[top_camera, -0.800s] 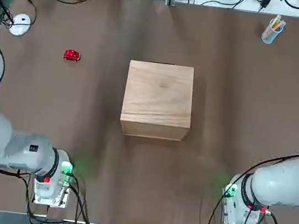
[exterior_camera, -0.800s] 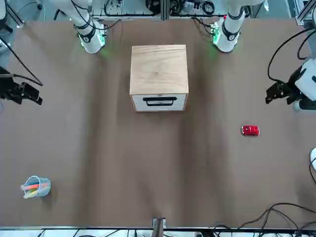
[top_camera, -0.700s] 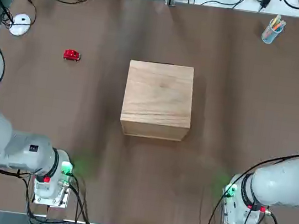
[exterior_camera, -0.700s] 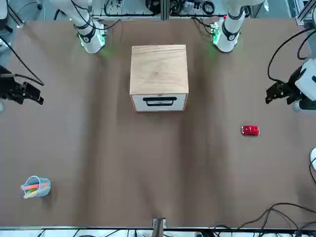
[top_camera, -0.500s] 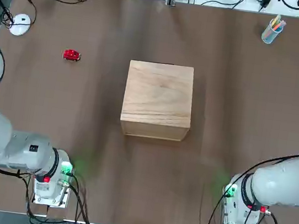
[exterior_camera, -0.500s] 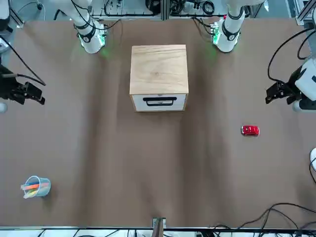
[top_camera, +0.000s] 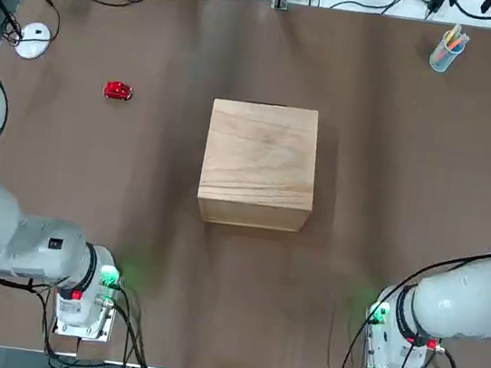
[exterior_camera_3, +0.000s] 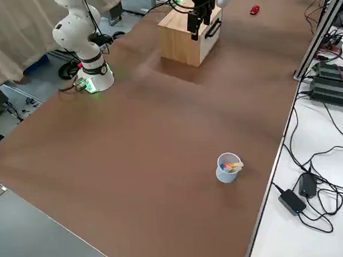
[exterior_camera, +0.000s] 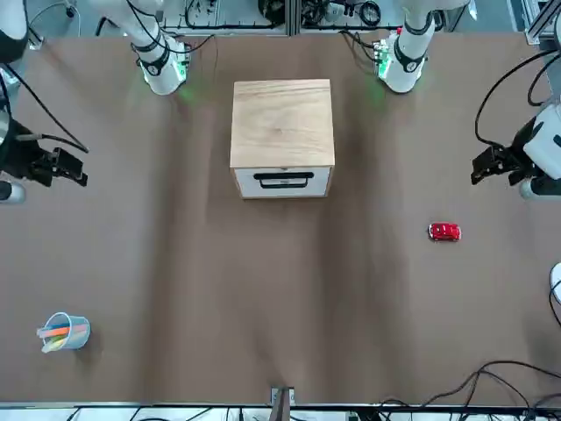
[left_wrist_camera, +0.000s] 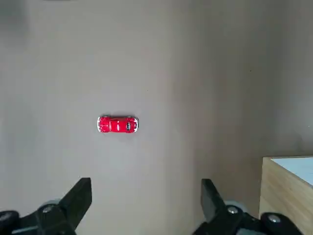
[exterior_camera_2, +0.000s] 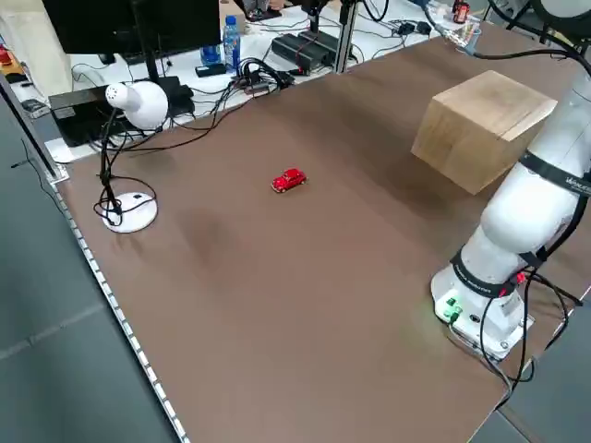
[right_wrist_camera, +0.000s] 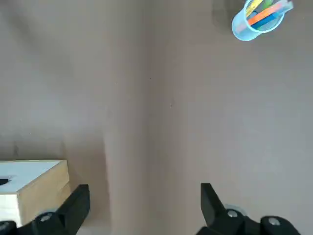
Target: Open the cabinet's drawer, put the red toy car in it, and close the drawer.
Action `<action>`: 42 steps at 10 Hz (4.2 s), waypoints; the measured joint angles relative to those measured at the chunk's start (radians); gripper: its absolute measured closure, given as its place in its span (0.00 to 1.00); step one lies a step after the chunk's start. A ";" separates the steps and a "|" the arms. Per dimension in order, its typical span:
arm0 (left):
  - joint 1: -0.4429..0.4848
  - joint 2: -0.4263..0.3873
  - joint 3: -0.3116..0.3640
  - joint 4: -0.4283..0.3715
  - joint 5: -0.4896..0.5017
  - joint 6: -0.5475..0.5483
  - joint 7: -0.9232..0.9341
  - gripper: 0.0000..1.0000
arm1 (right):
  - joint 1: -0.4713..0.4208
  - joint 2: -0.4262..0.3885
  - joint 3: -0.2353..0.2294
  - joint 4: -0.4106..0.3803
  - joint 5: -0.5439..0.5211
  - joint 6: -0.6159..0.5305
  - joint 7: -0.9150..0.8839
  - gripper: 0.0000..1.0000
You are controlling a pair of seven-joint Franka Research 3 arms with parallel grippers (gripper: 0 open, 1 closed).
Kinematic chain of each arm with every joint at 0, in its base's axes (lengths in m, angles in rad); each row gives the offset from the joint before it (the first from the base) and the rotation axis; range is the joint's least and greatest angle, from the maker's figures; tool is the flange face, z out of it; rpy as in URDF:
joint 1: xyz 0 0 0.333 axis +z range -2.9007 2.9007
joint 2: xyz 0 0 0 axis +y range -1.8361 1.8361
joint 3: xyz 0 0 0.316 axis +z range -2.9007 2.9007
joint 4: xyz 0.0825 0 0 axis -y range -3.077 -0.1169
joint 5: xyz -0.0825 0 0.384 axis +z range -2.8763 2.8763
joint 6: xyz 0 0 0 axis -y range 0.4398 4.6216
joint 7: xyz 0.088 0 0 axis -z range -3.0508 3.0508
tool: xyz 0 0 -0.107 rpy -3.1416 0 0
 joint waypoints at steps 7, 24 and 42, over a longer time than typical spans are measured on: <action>-0.014 0.001 -0.117 -0.004 -0.002 -0.001 -0.104 0.00 | 0.093 0.122 0.004 0.002 0.022 0.034 0.000 0.00; -0.073 0.252 -0.677 -0.201 0.186 0.157 -0.858 0.99 | 0.273 0.598 0.038 0.164 0.792 0.079 -0.500 0.00; -0.062 0.308 -0.682 -0.181 0.186 0.207 -0.850 0.99 | 0.299 0.829 0.068 0.175 1.139 -0.109 -0.585 0.00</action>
